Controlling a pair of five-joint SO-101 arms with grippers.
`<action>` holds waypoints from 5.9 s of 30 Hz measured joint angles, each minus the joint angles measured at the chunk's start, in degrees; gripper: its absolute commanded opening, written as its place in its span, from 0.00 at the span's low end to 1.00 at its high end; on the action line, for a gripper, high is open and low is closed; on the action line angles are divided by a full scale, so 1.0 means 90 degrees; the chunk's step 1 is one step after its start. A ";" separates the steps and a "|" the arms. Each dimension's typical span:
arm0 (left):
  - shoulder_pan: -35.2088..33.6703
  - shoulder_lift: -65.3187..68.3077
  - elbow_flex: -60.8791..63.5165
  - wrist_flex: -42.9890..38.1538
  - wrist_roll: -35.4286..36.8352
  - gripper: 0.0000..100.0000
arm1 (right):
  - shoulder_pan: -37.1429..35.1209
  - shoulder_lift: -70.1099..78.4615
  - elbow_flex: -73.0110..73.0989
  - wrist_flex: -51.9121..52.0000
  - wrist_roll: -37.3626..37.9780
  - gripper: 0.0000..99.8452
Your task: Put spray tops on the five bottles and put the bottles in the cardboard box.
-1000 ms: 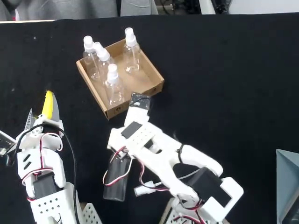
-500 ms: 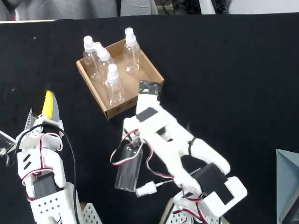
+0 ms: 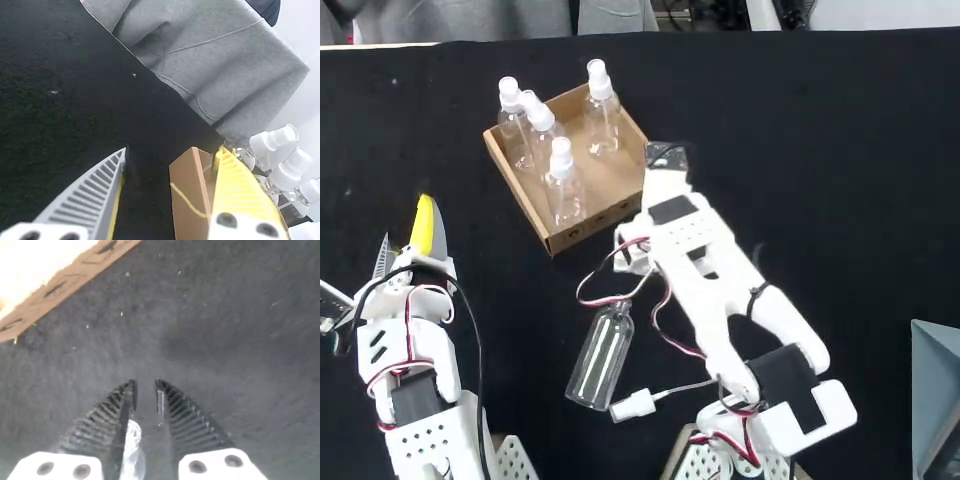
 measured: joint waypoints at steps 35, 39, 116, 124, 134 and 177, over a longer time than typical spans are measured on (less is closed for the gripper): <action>0.0000 0.0000 0.0000 0.0000 0.0000 0.26 | -0.1573 0.0000 -0.1465 0.2862 -0.1397 0.26; 0.0000 0.0000 0.0000 0.0000 0.0000 0.26 | -0.1856 0.0000 -0.1465 0.2862 -0.1465 0.26; 0.0000 0.0000 0.0000 0.0000 -0.0010 0.26 | -0.1768 0.0000 -0.0381 0.0361 0.4122 0.08; 0.0000 0.0000 0.0000 0.0000 -0.0020 0.26 | -0.1768 0.0000 -0.0381 0.0361 0.5871 0.07; 0.0000 0.0000 0.0000 0.0000 -0.0020 0.26 | -0.2129 0.0000 -0.0381 0.0361 0.6095 0.10; 0.0000 0.0000 0.0000 0.0000 -0.0020 0.26 | -0.2256 0.0821 -0.0303 0.0293 0.4728 0.29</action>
